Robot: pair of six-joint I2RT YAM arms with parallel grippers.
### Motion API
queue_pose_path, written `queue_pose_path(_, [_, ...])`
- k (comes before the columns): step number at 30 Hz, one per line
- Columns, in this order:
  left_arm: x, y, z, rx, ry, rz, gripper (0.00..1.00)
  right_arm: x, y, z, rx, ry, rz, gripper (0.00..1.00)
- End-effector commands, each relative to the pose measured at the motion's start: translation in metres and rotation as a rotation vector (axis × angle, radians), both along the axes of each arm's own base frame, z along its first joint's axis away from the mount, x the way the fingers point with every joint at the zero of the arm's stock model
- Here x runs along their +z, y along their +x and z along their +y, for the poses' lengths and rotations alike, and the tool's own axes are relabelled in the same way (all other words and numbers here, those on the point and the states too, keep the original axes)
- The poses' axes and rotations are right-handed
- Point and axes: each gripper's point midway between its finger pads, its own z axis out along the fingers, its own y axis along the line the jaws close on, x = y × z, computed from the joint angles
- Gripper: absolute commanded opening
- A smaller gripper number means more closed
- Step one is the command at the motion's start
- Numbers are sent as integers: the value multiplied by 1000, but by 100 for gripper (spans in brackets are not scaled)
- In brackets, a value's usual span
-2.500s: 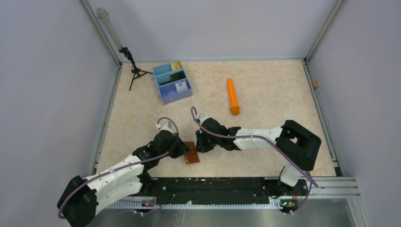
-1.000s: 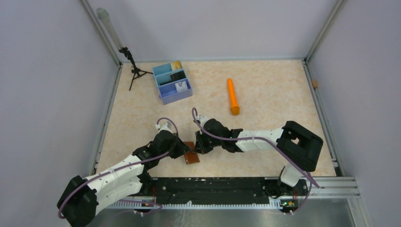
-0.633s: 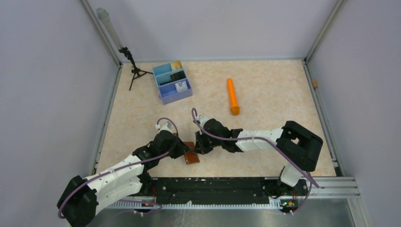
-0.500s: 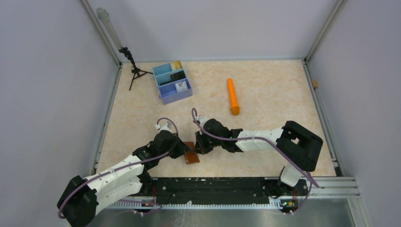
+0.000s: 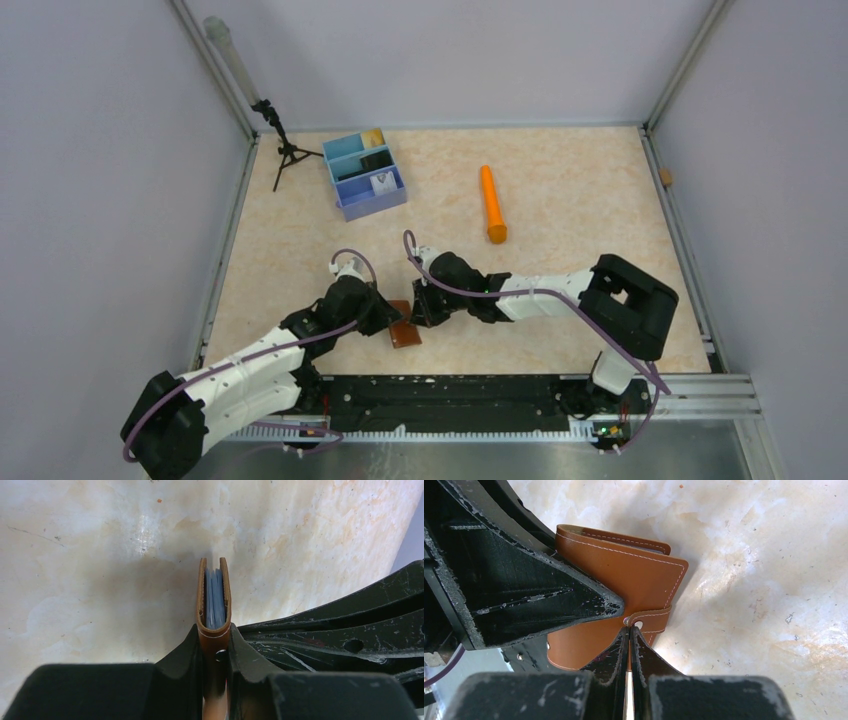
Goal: Put the credit cards into the card holder
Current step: Close the card holder at the center of the board.
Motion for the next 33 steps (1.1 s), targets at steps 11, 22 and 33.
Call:
queue_pose_path(11, [17, 11, -9, 6, -56, -54, 0, 26, 5, 13, 43, 105, -74, 0])
queue_pose_path(22, [18, 10, -8, 9, -64, -55, 0, 26, -3, 17, 57, 144, -28, 0])
queue_pose_path(33, [19, 9, -10, 2, -74, -57, 0, 13, -7, 21, 88, 139, -9, 0])
